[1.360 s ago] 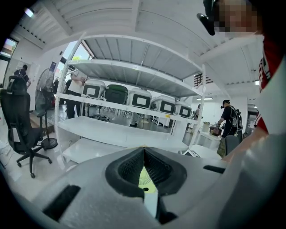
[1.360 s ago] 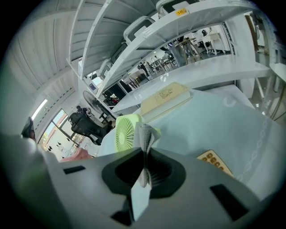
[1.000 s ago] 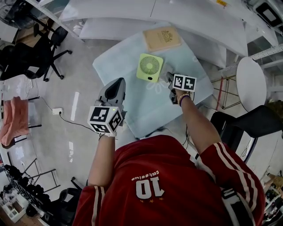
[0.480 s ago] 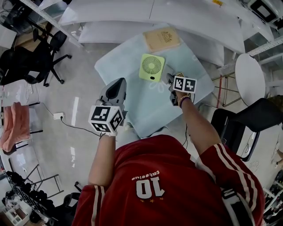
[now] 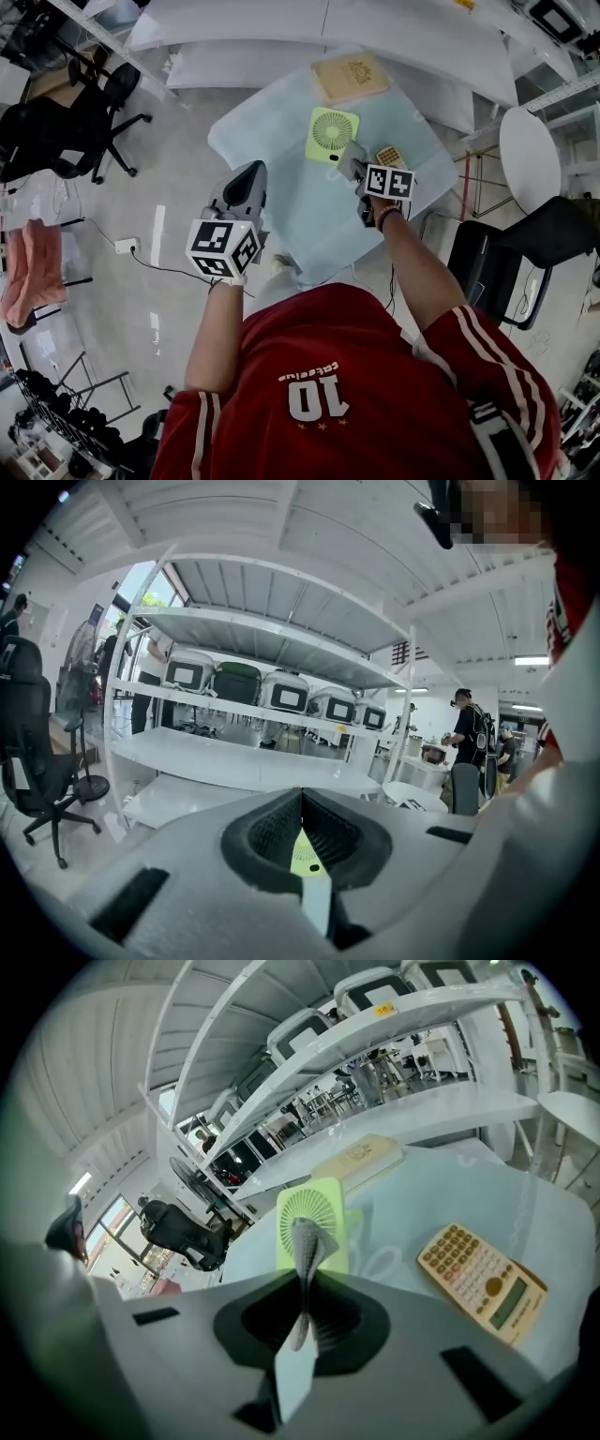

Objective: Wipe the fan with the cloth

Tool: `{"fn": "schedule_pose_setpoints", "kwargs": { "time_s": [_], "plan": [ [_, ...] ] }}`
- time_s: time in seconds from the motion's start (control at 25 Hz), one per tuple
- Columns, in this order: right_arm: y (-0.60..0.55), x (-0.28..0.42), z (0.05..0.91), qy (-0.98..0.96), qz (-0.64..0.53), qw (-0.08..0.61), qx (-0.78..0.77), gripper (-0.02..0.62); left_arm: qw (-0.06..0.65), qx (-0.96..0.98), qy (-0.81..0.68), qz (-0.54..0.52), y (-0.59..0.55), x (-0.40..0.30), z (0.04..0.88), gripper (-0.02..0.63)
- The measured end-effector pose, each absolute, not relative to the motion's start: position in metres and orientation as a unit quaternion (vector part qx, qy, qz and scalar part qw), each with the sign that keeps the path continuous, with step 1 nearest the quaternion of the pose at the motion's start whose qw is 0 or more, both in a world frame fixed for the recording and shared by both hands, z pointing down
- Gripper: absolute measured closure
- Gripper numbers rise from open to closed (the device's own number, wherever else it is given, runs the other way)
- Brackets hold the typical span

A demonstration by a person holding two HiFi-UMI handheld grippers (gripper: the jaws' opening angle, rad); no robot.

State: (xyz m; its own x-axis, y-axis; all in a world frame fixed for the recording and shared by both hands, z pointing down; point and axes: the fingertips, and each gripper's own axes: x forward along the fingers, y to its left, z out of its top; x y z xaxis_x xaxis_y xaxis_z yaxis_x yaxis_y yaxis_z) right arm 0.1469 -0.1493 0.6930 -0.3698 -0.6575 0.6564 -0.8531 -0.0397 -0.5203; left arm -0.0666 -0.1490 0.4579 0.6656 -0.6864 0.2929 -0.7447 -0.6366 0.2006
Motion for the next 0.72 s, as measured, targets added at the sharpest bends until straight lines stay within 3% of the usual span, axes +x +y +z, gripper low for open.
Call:
{"fn": "schedule_pose_setpoints", "kwargs": {
  "time_s": [0.72],
  "plan": [
    [-0.197, 0.066, 0.717, -0.722, 0.472, 0.131, 0.488, 0.575, 0.175, 0.870, -0.447, 0.114, -0.161, -0.118, 0.479, 0.601]
  ]
}}
